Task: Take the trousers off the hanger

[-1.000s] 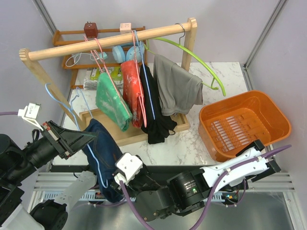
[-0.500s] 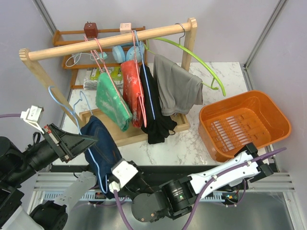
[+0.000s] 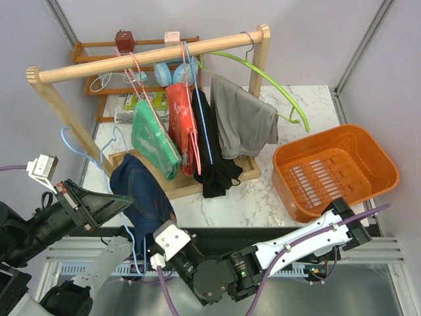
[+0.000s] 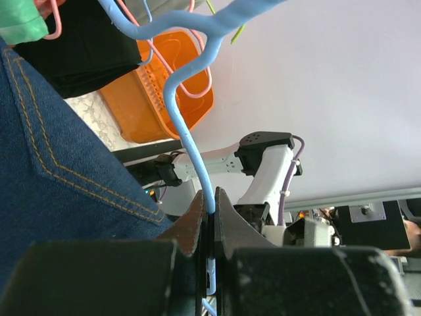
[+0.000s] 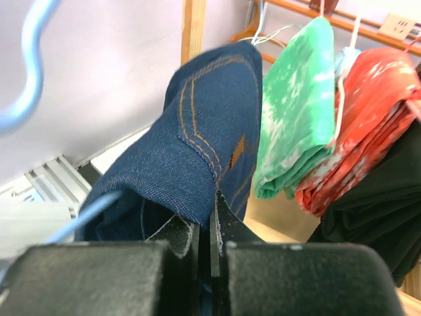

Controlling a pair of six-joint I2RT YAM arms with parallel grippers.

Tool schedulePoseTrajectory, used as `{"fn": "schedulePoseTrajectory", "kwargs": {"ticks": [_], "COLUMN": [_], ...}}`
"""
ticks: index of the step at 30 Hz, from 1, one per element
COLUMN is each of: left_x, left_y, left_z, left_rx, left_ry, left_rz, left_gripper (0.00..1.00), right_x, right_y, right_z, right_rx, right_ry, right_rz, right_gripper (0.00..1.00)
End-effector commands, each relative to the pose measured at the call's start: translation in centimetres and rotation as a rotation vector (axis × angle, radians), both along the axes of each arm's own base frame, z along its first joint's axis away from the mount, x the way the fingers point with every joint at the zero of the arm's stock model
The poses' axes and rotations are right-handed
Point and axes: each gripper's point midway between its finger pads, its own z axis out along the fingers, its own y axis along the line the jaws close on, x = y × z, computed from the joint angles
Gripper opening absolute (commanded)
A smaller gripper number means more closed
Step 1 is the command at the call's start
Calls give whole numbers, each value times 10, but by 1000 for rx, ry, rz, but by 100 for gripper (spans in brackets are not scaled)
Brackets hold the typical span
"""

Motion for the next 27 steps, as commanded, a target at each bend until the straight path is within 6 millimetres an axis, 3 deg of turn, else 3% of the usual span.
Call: {"fn": "schedulePoseTrajectory", "kwargs": {"ticks": [1, 8, 13, 27], "left_x": [-13, -12, -11, -16], "left_y": [-5, 0, 4, 14], "left_z": [8, -15, -31, -87], "left_rx": [-45, -39, -28, 0], "left_ry": [-40, -2, 25, 141], "left_rz": [-58, -18, 17, 81], "left_gripper": [2, 2, 2, 2], "right_x": [3, -5, -10, 13], "right_y": [-14, -24, -28, -70], "right_z": [65, 108, 128, 196], "right_rx": [175, 289, 295, 323], "right_ry": [57, 112, 120, 83], "right_rz": [-31, 9, 12, -68], "right_gripper": [0, 0, 0, 0]}}
